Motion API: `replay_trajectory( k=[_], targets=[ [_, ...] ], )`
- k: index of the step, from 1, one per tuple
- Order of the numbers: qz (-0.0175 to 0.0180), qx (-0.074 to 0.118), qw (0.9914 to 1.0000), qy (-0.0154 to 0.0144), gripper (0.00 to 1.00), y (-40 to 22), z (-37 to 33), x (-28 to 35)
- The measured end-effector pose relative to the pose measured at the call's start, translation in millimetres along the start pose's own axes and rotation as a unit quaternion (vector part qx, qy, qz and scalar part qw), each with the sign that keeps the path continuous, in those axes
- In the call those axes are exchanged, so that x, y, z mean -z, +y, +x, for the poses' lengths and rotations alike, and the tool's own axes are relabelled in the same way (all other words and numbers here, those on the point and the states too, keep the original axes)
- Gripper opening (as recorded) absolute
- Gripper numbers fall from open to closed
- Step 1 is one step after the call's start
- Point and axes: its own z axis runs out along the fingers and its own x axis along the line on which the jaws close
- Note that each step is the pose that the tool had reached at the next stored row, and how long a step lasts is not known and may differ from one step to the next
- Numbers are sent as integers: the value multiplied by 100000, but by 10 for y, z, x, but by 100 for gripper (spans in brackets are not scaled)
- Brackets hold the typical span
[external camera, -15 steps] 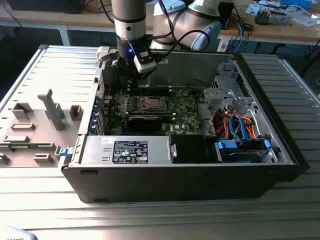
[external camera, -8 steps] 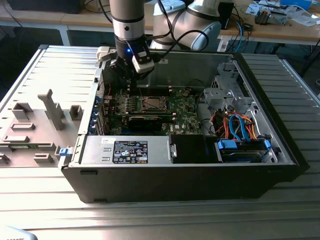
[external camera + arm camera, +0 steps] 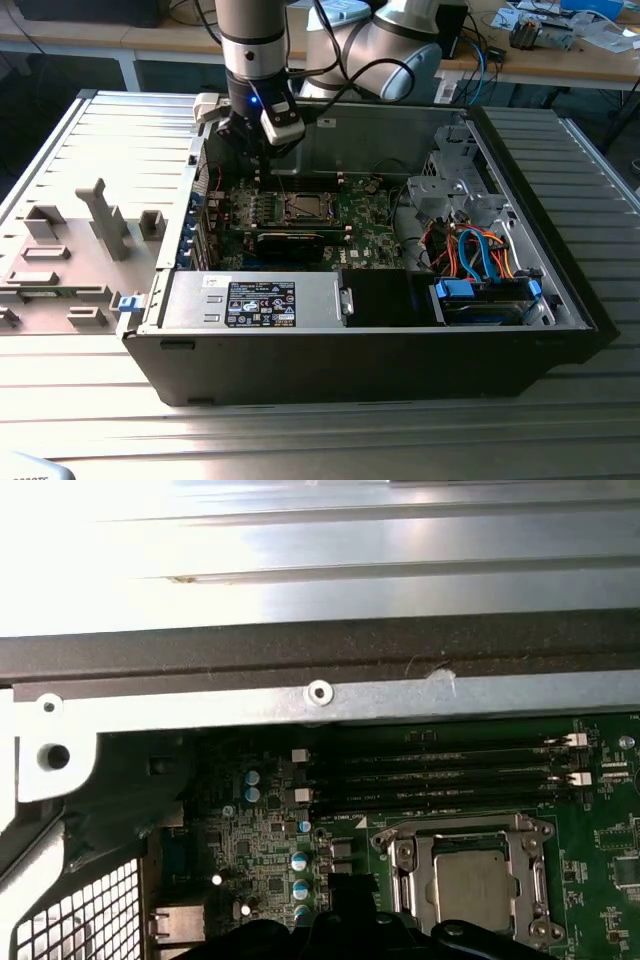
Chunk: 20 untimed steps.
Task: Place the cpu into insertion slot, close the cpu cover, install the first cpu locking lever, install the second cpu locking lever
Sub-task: 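Install the first cpu locking lever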
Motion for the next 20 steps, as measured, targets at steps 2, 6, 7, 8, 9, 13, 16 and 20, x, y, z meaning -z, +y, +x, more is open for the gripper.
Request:
replay_trajectory(
  k=[2, 6, 7, 8, 9, 13, 16, 20],
  targets=[
    [-96, -5, 100000, 7, 11, 25, 8, -1],
    [-169, 243, 100000, 24, 11, 67, 13, -5],
    [-172, 337, 99999, 29, 11, 80, 14, -6],
    [-180, 520, 99998, 36, 11, 114, 15, -9],
    [-182, 591, 99998, 40, 11, 145, 17, -11],
    [-186, 678, 99998, 46, 11, 162, -9, -17],
    [-187, 712, 99997, 50, 11, 165, -40, -19],
    [-190, 770, 99997, 56, 11, 169, -81, -20]
  ],
)
